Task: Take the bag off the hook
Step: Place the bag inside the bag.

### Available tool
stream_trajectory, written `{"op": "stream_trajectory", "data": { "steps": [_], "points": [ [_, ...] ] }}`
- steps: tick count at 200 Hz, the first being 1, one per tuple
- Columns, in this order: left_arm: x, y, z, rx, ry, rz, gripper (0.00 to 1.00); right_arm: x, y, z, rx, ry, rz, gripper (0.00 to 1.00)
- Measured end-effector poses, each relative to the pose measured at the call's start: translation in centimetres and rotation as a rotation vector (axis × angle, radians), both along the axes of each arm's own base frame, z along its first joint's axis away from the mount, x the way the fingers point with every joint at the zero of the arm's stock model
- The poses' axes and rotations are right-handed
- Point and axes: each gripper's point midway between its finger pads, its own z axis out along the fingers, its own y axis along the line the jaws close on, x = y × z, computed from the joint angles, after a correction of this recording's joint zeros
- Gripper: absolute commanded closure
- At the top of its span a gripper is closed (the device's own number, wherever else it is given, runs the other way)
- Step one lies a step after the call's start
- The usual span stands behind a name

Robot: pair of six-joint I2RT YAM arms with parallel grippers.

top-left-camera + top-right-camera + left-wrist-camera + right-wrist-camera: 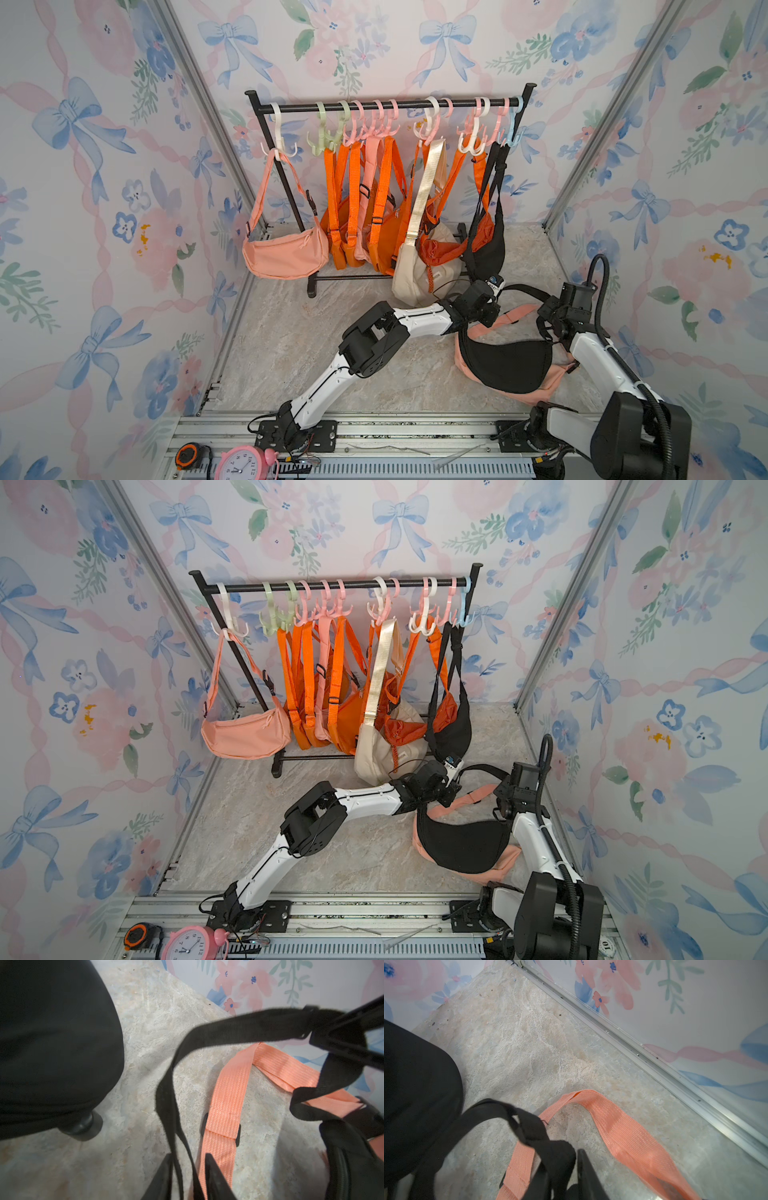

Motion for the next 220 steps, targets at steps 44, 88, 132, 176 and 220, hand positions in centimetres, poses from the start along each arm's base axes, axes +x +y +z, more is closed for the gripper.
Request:
{"op": "stream_trajectory", "data": {
  "steps": [44, 88, 132, 176, 220],
  "points": [
    [0.0, 0.0, 0.0, 0.007, -0.001, -0.002, 0.36, 0.5, 0.1, -0.1, 0.038, -0.029, 0.023, 0.29],
    [-0.5, 0.9, 1.0, 0.009, -0.003, -0.003, 0.33, 0.8, 1.1, 1.2, 0.060, -0.080, 0.073, 0.10],
    [-1.7, 3.3, 5.9, -0.033, -0.040, 0.009, 0.34, 0.0, 2.0, 5.8, 0.031, -0.238, 0.109, 0.07],
    [-2.3, 5.5, 12.6, -0.103, -0.132, 0.029, 0.36, -0.6, 3.5, 8.9, 0.015, -0.322, 0.170, 0.06],
    [-3.0, 8.5, 16.0, -0.116, -0.197, 0.056, 0.38, -2.1, 6.4, 13.8, -0.028, -0.484, 0.283, 0.08]
  ]
}}
